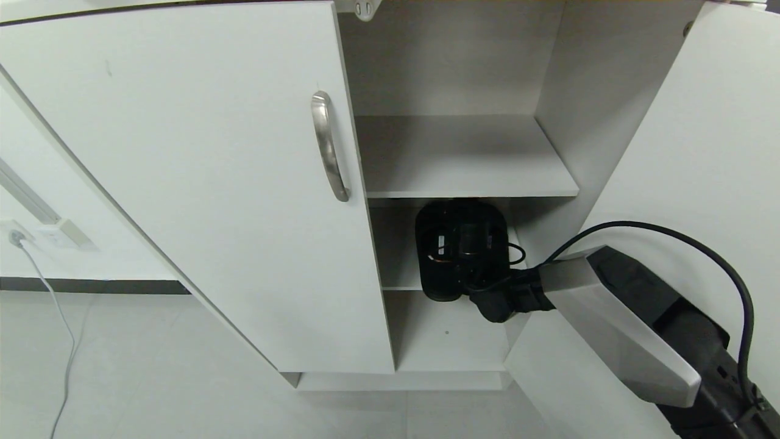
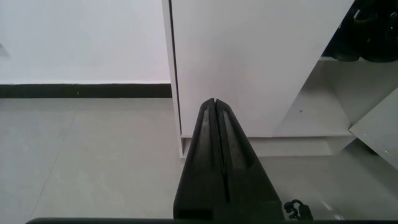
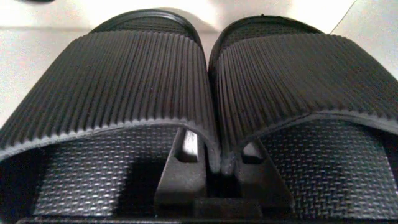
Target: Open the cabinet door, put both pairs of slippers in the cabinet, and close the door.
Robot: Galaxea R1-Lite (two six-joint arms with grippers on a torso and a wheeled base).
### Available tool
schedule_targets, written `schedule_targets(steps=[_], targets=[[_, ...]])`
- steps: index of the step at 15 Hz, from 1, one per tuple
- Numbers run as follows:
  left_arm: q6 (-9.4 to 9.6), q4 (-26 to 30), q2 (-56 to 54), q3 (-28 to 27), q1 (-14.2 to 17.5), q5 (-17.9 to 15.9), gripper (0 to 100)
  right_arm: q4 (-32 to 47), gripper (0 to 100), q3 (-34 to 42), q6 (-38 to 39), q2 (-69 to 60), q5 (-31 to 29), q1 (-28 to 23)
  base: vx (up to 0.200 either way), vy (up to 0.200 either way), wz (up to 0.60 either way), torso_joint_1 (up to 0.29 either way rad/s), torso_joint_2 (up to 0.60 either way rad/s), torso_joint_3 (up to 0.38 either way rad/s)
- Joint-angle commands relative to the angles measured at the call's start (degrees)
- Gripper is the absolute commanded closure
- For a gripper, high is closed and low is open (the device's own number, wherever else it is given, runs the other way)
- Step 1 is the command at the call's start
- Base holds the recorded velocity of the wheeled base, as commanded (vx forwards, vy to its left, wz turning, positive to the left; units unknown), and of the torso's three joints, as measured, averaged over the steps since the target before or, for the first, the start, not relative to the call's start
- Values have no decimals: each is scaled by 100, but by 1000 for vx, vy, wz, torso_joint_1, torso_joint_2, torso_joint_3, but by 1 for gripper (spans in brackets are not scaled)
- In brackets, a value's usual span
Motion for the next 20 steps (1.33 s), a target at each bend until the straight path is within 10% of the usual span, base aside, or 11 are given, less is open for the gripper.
schedule_targets(steps=[1,10,11,20], targets=[[-2,0,7,0,0,1,100,83,100,-318,13,159,6,-52,0,0,0,0,0,0],[-2,0,7,0,0,-7,100,593,100,-677,347,343,120,-96,0,0,0,0,0,0],[-2,0,7,0,0,-7,100,593,0,-677,347,343,111,-96,0,0,0,0,0,0],[-2,0,7,0,0,1,100,57,0,350,347,-158,111,-70,0,0,0,0,0,0]])
